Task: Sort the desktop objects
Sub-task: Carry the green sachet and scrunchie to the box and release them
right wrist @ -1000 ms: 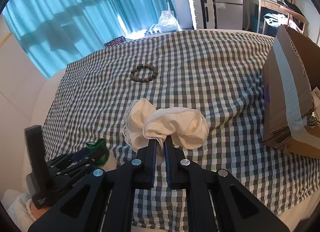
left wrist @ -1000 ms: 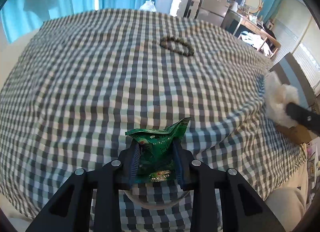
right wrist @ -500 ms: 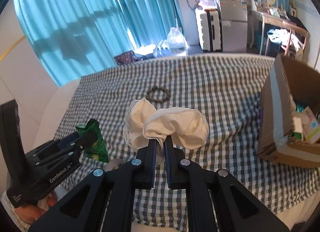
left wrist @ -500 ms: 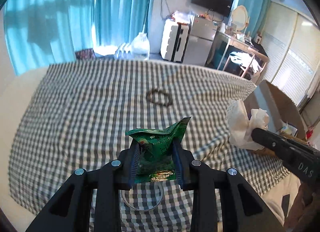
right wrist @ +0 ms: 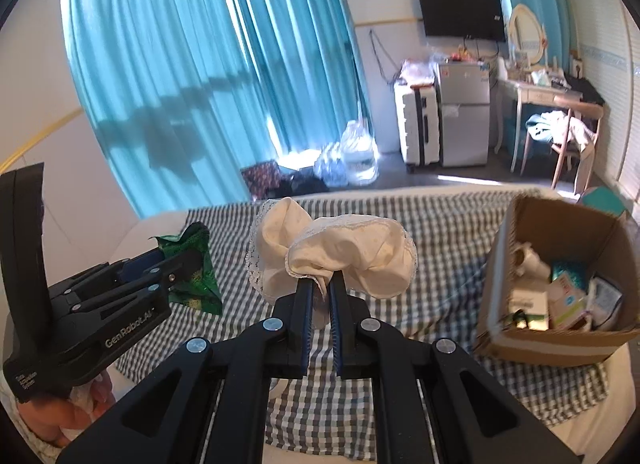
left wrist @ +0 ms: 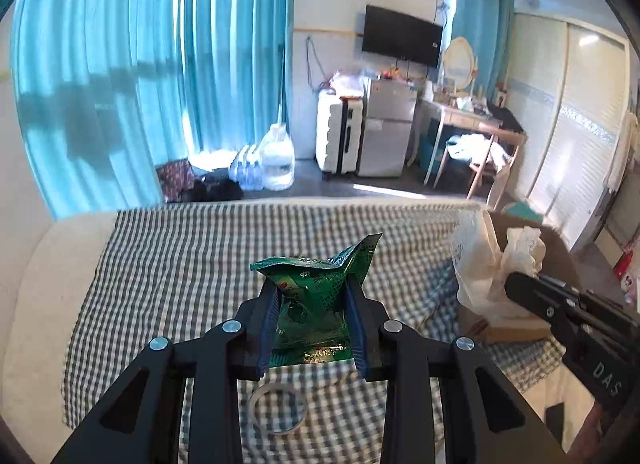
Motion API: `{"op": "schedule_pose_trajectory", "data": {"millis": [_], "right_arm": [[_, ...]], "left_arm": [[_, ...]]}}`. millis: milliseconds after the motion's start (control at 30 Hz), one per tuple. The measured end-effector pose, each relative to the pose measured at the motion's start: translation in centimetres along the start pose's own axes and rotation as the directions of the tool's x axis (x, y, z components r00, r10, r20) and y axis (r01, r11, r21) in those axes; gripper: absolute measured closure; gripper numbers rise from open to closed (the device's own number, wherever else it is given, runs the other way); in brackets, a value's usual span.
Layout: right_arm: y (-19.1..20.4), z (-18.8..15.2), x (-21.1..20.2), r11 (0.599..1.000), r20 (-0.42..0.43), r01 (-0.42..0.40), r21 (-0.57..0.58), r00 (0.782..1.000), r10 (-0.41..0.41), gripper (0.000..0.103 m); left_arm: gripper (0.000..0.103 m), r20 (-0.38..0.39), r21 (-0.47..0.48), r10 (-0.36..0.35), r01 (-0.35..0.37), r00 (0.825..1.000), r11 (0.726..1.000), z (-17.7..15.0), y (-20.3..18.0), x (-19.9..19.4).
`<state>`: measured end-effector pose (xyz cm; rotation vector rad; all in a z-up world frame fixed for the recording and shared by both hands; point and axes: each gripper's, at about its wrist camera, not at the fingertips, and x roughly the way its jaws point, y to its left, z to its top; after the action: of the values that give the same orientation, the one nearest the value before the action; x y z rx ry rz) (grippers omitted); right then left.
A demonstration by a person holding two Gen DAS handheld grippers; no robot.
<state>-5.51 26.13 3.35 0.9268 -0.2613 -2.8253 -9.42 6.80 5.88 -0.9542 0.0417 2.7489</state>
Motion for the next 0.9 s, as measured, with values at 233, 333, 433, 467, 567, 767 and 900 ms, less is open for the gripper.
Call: {"op": "schedule_pose_trajectory", "data": {"millis": [233, 333, 433, 467, 567, 767, 900], "right_arm": [[-2.8, 1.8, -4.3, 0.999, 0.073, 0.038, 0.019, 0.997, -0.039, 0.095], [-4.7, 2.0, -5.5, 0.997, 0.096, 0.071, 0.031, 0.993, -0.074, 0.095], [-7.5, 2.2, -6.3, 0.993, 0.107, 0.102, 0.064, 0.988, -0.109, 0.095], [-8.2, 2.1, -6.4, 0.992, 0.108, 0.109, 0.071, 0.987, -0.116, 0.095], [-11.1, 1.9, -6.4, 0.984, 0.101, 0.148, 0.099, 0.982, -0.158, 0.095], [-18.4, 1.0, -6.1, 0.955, 0.068, 0.22, 0.198, 0.969, -0.238, 0.095], [-23.2, 0.3, -4.9, 0.928, 0.022, 0.273, 0.254, 0.957, -0.288, 0.095]], "left_arm": [[0.071, 0.029, 0.061, -0.072, 0.07, 0.997, 0.996, 2.2, -5.2, -1.1], [0.071, 0.038, 0.096, -0.101, 0.097, 0.994, 0.991, 2.8, -7.9, -1.1], [0.071, 0.031, 0.128, -0.141, 0.136, 0.989, 0.982, 3.2, -10.7, -0.3], [0.071, 0.025, 0.135, -0.157, 0.152, 0.987, 0.979, 3.4, -11.6, 0.0], [0.071, 0.005, 0.155, -0.199, 0.196, 0.98, 0.968, 3.7, -14.6, 1.6], [0.071, -0.04, 0.214, -0.266, 0.269, 0.963, 0.939, 3.3, -21.5, 5.2], [0.071, -0.091, 0.237, -0.311, 0.323, 0.946, 0.916, 2.5, -26.2, 8.4]]}}
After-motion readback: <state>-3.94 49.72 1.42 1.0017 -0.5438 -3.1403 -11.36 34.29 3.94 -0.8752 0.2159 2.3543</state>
